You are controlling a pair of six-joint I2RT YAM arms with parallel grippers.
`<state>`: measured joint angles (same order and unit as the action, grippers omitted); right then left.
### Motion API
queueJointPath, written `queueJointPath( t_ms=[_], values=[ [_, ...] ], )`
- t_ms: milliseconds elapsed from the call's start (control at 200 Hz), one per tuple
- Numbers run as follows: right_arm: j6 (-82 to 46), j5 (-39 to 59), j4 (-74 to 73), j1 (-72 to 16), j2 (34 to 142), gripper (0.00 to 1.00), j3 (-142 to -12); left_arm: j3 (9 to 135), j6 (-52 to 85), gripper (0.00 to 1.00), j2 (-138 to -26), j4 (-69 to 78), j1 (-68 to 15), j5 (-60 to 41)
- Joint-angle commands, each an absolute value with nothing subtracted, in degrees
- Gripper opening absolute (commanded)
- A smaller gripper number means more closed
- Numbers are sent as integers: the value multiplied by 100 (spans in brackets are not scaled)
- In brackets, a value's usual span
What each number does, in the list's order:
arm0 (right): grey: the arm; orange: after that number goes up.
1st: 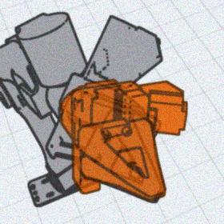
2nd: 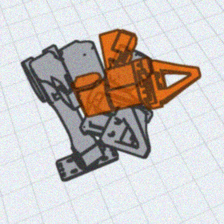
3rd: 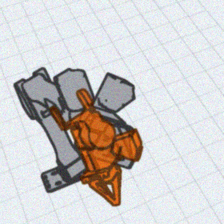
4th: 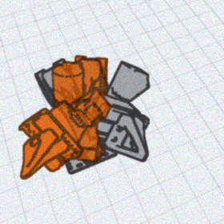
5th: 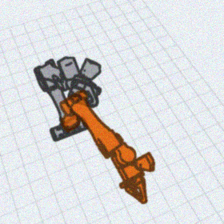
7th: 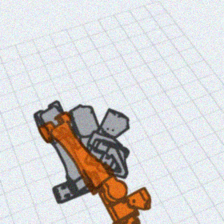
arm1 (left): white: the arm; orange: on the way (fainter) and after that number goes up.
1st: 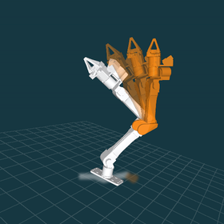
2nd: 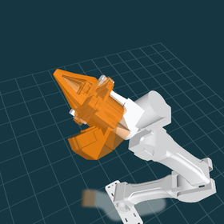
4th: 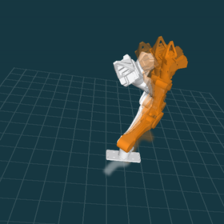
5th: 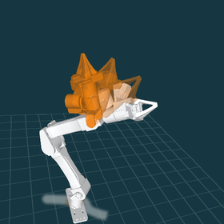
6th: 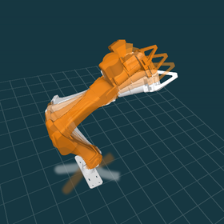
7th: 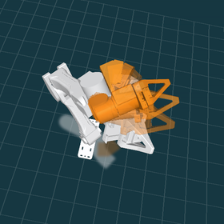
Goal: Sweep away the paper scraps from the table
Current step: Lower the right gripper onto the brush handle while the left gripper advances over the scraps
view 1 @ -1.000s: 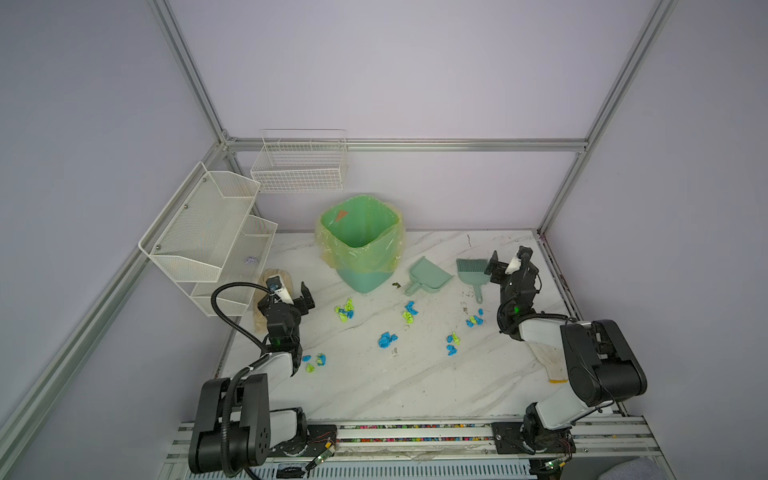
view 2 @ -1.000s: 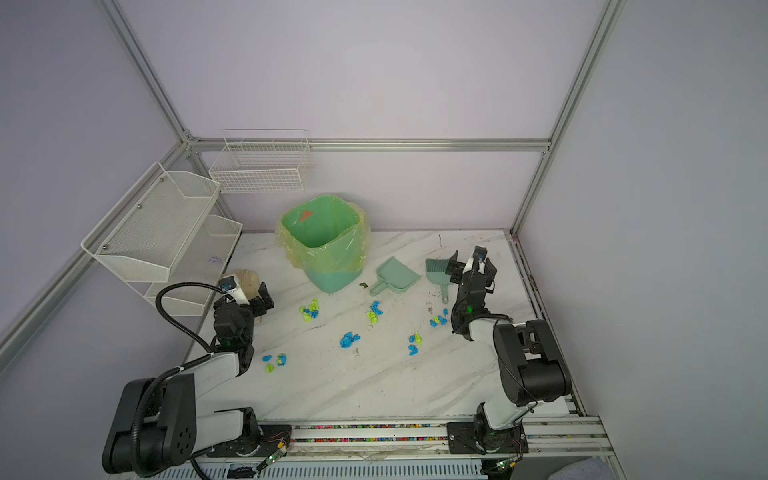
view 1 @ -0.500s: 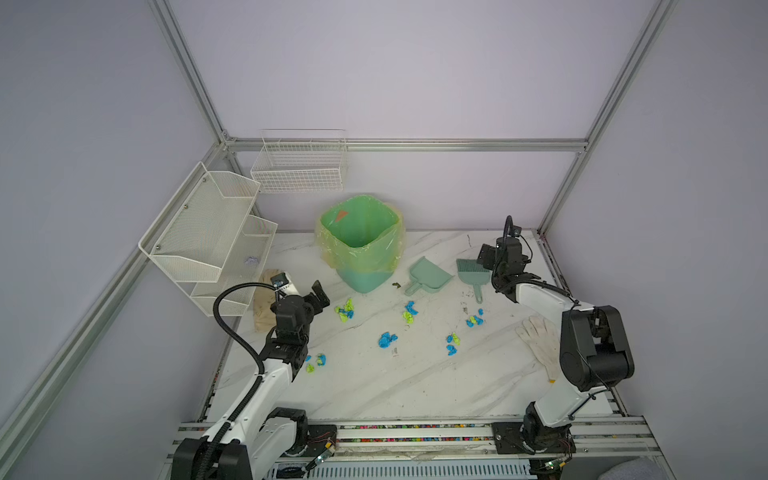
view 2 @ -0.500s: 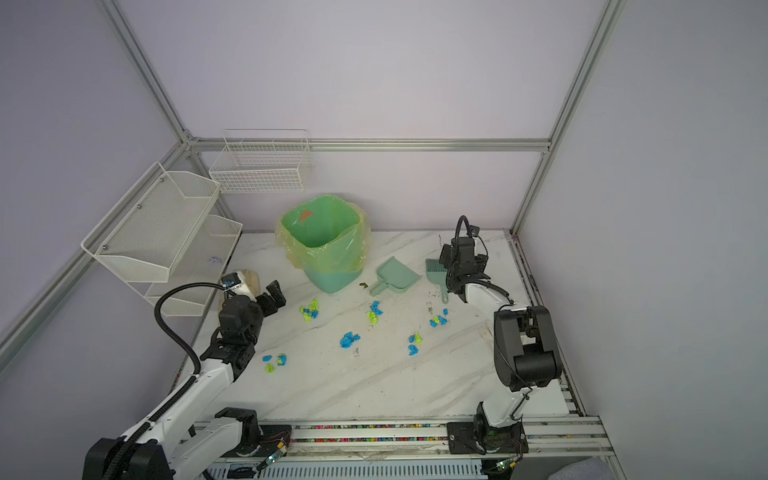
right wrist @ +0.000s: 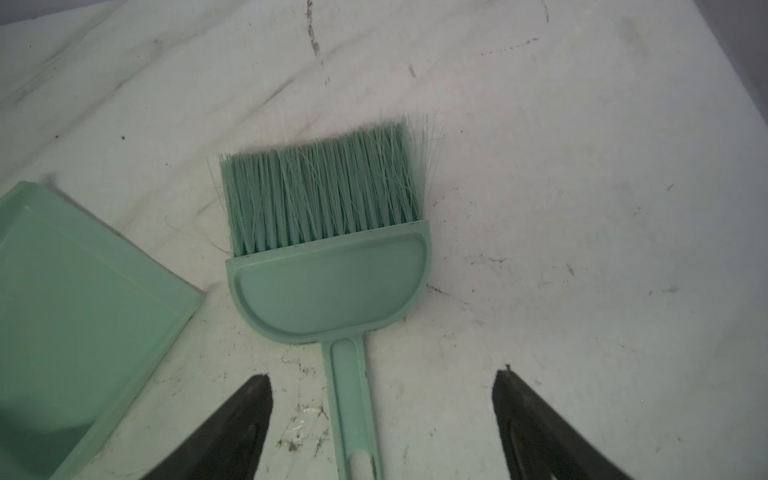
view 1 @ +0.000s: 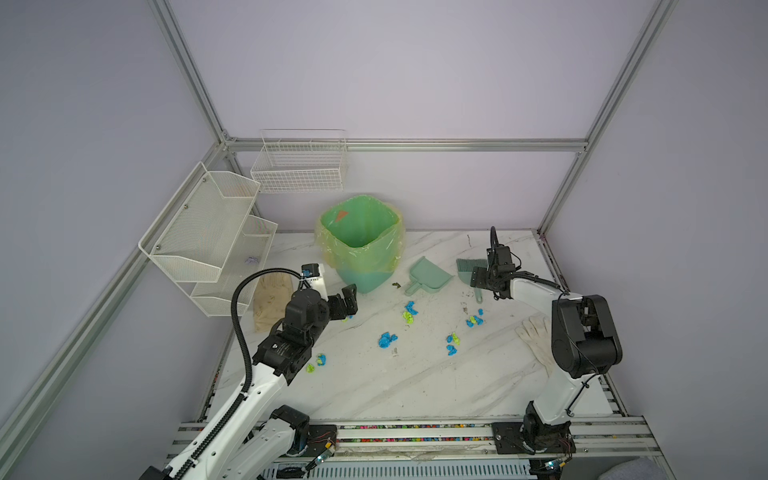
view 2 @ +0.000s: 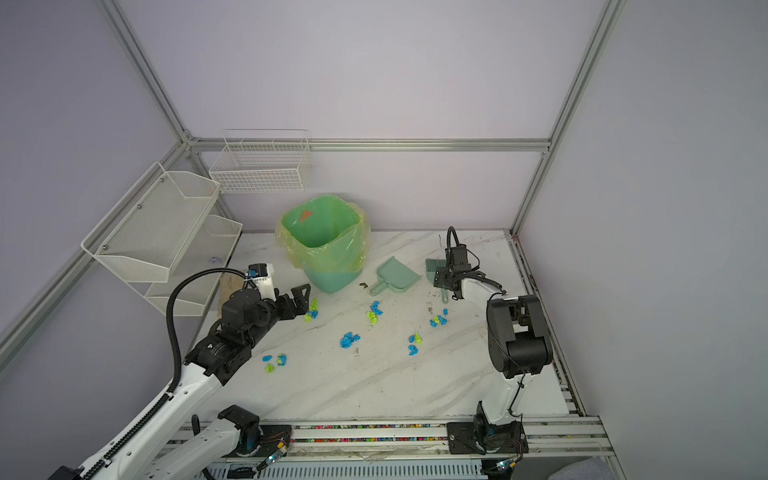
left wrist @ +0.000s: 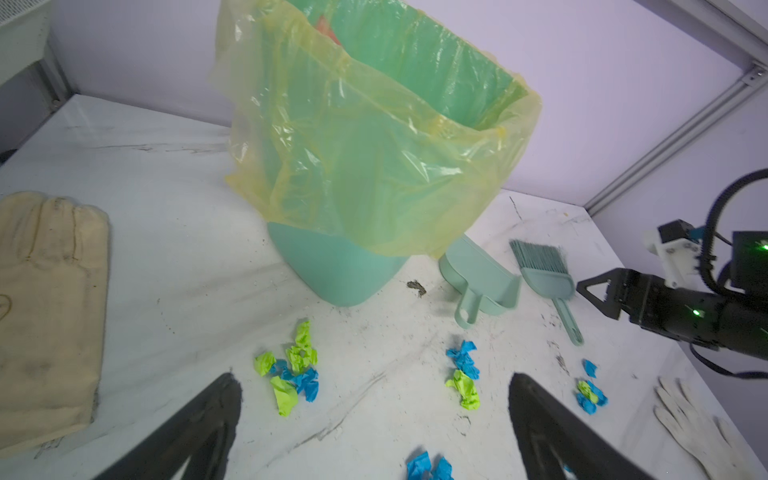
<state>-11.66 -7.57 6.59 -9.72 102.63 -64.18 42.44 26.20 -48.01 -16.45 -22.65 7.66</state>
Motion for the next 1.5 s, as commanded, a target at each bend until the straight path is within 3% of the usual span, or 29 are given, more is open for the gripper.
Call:
queueJointPath(
  t_ms=[0, 245, 455, 645, 1140, 1495],
  values=[
    [-1152, -440, 663, -1004, 9976, 80, -6136, 4918, 2706, 100, -4772, -2315, -2534, 331],
    [-1214, 131, 604, -1012, 10042, 62, -5966, 5282, 3023, 100, -5396, -2582, -3411, 551],
    [-1257, 4, 686, -1015, 10106, 55, -5930, 5923, 2784, 100, -6328, -2668, -4155, 725],
    [-1270, -90, 882, -1035, 10365, 46, -6076, 6204, 2994, 100, -6954, -2582, -4278, 783],
    [-1107, -810, 1092, -1350, 10608, 38, -6177, 6501, 3008, 100, -7739, -2354, -4280, 562],
    [-1172, -793, 1028, -1354, 10542, 34, -6166, 6670, 2978, 100, -7945, -2490, -4280, 633]
  ],
)
